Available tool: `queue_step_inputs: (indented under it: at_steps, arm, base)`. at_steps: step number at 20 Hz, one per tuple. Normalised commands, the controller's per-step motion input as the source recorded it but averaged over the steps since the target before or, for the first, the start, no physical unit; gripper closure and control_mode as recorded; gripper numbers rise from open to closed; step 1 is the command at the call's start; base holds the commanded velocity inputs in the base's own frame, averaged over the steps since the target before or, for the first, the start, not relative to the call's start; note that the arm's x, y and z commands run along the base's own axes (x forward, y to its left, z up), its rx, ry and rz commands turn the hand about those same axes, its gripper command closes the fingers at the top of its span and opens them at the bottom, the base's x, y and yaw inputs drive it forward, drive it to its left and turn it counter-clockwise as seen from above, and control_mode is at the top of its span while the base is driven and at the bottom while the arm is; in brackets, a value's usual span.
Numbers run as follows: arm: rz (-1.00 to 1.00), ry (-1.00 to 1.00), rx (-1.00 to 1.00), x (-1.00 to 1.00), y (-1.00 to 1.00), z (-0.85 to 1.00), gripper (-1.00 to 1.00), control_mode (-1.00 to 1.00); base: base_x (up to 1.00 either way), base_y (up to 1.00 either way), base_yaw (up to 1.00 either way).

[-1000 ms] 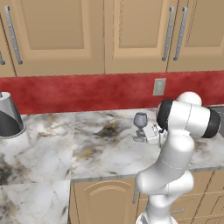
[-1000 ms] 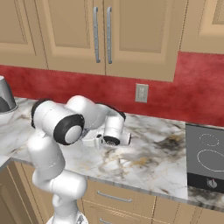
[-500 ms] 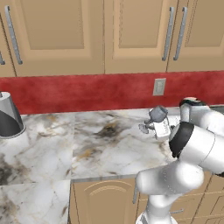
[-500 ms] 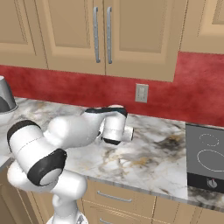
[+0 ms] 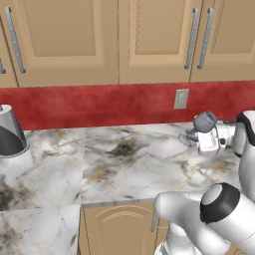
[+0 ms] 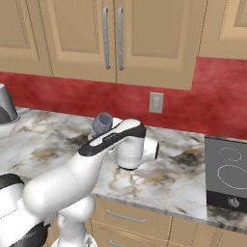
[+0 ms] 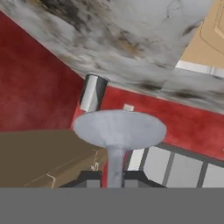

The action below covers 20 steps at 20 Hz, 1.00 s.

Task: Retrieve the wine glasses from the counter and place one next to each plate.

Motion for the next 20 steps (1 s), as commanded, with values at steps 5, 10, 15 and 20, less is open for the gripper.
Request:
queue_step_inputs:
  at_steps: [5, 10, 15, 20]
  arm:
    - [0.00, -0.10, 0.05, -0.51, -0.12, 0.51, 1.00, -1.00]
    - [0.00, -0.25, 0.00, -0.44, 0.00, 0.42, 1.00, -1.00]
    - [0.00, -0.31, 0.00, -0.48, 0.00, 0.51, 1.00, -1.00]
    - [0.00, 0.00, 0.00, 0.00, 0.00, 0.00, 1.00, 1.00]
  base:
    - [0.00, 0.00, 0.00]
    - [0.00, 0.00, 0.00]
    - [0.00, 0.00, 0.00]
    - [-0.57, -0.20, 0.00]
